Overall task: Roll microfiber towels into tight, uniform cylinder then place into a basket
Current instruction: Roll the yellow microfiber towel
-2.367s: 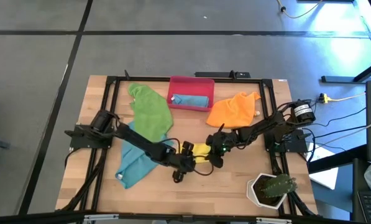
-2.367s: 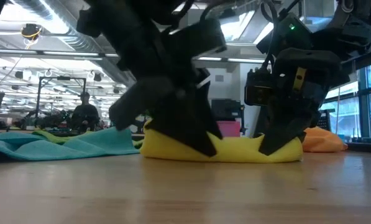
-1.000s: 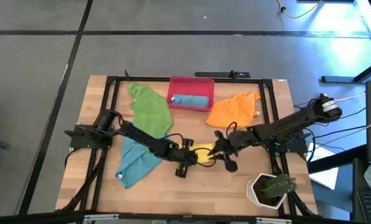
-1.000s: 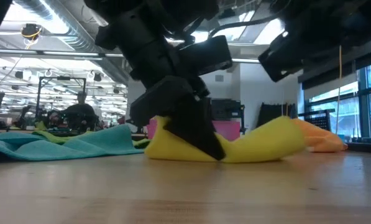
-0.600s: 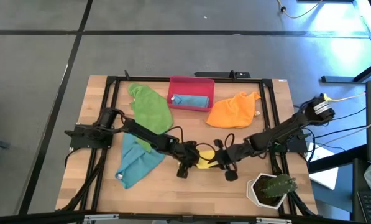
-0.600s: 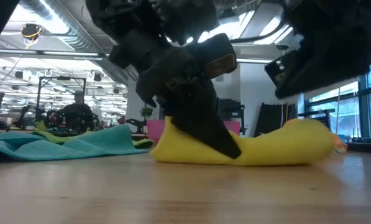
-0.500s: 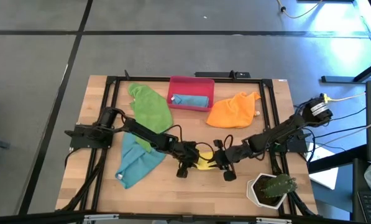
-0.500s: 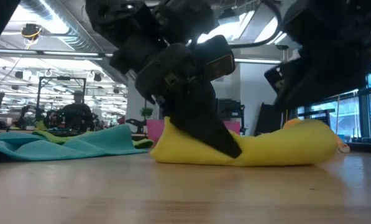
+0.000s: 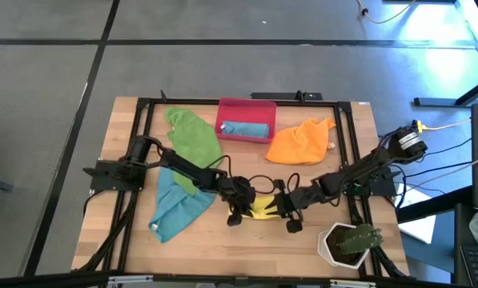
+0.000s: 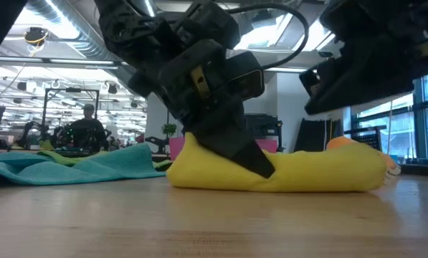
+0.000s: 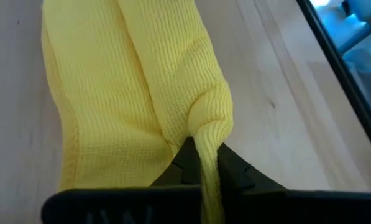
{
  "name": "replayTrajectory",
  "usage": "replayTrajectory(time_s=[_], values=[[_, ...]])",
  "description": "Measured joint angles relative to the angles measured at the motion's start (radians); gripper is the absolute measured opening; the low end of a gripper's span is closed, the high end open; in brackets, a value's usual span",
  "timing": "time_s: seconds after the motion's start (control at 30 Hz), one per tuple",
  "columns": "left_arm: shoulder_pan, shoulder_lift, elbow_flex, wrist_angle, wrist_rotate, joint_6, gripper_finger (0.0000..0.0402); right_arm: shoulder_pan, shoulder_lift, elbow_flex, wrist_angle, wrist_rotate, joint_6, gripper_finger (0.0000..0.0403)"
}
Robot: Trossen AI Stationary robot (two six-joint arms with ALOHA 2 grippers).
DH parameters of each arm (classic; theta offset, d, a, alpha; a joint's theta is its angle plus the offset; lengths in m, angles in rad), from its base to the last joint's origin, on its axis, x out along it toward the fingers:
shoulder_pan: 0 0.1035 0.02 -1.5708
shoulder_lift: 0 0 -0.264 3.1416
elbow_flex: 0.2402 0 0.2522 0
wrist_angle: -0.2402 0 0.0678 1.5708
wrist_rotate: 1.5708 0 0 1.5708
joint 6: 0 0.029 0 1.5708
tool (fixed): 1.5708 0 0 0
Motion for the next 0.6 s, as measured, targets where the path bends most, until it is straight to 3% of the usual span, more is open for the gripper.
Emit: replayTrajectory(time_s=[0.13, 0.4, 0.6], values=[[0.006, 0.0, -0.001, 0.018, 0.024, -0.028, 0.0, 0.02, -0.001, 0.0, 0.033, -0.029, -0.006, 0.011], [0.017, -0.001, -0.001, 0.045, 0.048, -0.068, 0.0, 0.094, 0.071, 0.0, 0.093, 0.023, -0.082, 0.0217], [0.017, 0.009, 0.0, 0.047, 0.032, -0.075, 0.0, 0.13, 0.158, 0.001, 0.129, 0.2, -0.127, 0.0225]])
